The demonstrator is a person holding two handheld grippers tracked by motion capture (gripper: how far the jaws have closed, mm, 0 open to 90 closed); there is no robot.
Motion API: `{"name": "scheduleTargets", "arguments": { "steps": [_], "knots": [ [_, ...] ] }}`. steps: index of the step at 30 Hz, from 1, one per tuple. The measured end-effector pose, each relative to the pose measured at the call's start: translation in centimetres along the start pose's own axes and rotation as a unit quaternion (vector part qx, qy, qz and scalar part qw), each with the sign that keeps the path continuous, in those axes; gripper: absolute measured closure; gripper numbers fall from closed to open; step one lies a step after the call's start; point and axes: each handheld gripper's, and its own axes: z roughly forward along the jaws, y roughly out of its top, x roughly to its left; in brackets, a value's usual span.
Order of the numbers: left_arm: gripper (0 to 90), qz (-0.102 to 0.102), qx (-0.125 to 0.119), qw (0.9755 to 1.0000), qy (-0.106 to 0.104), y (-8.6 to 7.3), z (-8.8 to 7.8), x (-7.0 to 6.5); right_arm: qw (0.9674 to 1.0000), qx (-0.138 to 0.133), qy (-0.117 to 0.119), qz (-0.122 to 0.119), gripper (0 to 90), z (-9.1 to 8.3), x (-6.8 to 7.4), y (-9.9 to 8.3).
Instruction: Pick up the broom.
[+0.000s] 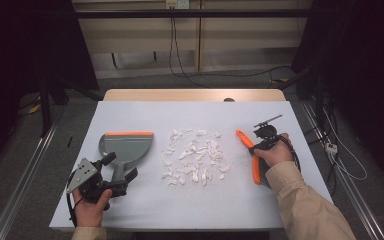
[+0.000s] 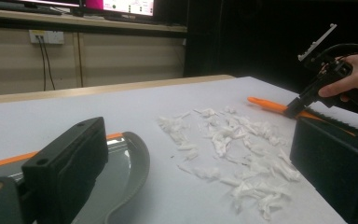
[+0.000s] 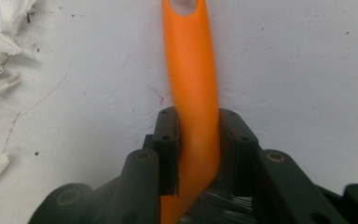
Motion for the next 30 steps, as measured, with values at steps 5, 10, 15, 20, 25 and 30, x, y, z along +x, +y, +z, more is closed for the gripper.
{"name": "scheduleTargets", "arguments": {
  "steps": [5, 10, 15, 20, 25, 30],
  "knots": [
    [3.9, 0.0, 0.002, 1.0, 0.002, 0.0, -0.1, 0.0, 0.9996, 0.008, -0.004, 0.027, 58.8, -0.4, 0.3, -0.2],
    [3.9, -0.001, 0.005, 1.0, 0.0, -0.1, 0.2, -0.2, 0.9987, 0.006, -0.018, 0.046, 63.7, -0.3, 0.4, -0.6],
    [3.9, 0.005, 0.004, 1.0, -0.005, 0.1, 0.2, -0.6, 0.9987, 0.01, -0.021, 0.044, 70.4, -0.1, 0.3, -0.2],
    [4.3, -0.002, -0.004, 0.9999, -0.014, 0.0, 0.2, -1.0, 0.9993, 0.003, -0.023, 0.029, 70.6, -0.3, 0.4, -0.2],
    [4.4, 0.003, -0.006, 0.9998, -0.021, 0.3, 0.6, -1.7, 0.9986, -0.04, -0.015, 0.03, 70.6, -0.8, -0.1, -0.4],
    [4.4, -0.001, 0.008, 0.999, -0.045, 1.0, 2.3, -4.1, 0.9934, -0.113, -0.002, 0.018, 70.9, -2.9, 0.0, -1.2]
  ]
}}
